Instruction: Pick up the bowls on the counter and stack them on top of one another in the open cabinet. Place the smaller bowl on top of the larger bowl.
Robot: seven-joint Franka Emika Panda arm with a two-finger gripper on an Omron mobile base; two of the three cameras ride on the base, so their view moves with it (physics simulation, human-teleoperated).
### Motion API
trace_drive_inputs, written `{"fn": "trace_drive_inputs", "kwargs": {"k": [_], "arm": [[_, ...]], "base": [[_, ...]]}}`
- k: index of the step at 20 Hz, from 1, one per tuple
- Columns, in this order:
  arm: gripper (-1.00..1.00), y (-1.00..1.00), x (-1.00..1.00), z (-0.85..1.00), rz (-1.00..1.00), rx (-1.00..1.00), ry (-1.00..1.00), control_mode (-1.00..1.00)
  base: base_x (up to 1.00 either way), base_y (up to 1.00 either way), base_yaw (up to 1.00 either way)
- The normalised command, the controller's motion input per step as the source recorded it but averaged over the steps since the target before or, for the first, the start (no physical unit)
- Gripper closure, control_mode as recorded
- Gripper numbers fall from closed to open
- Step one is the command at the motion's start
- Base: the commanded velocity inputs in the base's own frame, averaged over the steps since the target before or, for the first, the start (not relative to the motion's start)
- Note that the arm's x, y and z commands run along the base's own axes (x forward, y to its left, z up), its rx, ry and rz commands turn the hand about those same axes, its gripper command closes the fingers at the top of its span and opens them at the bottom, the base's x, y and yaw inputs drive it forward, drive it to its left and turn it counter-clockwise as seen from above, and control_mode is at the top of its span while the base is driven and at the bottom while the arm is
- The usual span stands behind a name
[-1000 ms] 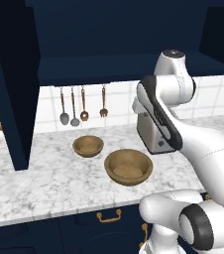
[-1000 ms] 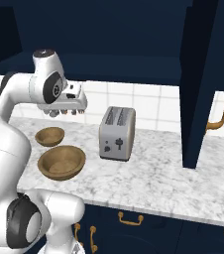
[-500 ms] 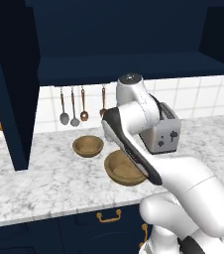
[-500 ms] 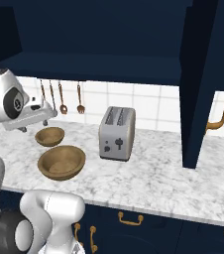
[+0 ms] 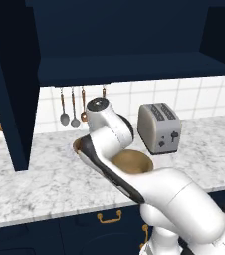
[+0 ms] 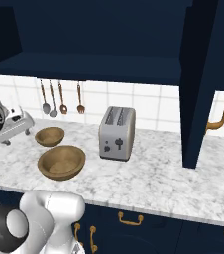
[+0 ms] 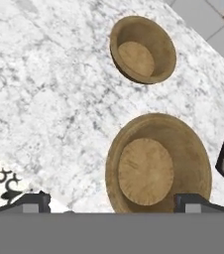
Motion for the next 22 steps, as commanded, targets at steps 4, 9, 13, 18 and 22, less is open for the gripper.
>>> {"fn": "trace_drive_inputs", "kwargs": {"k": [4,9,13,18,22], "arm": [[-1.0,0.45,0.6,-0.57,0.0,-0.02,0.0,-1.0],[-1.0,0.23,0.8,-0.48,0.0,0.0,0.0,-1.0],[-1.0,0.01,0.65,-0.24,0.0,-0.06,-0.01,-1.0],[-1.0,0.0,0.13,-0.1,0.0,-0.04,0.0,-1.0],[-1.0,0.0,0.18,-0.23,0.0,-0.01,0.0,-1.0]], "base": [[0.0,0.0,0.0],[0.0,0.0,0.0],[0.0,0.0,0.0],[0.0,0.0,0.0],[0.0,0.0,0.0]]}}
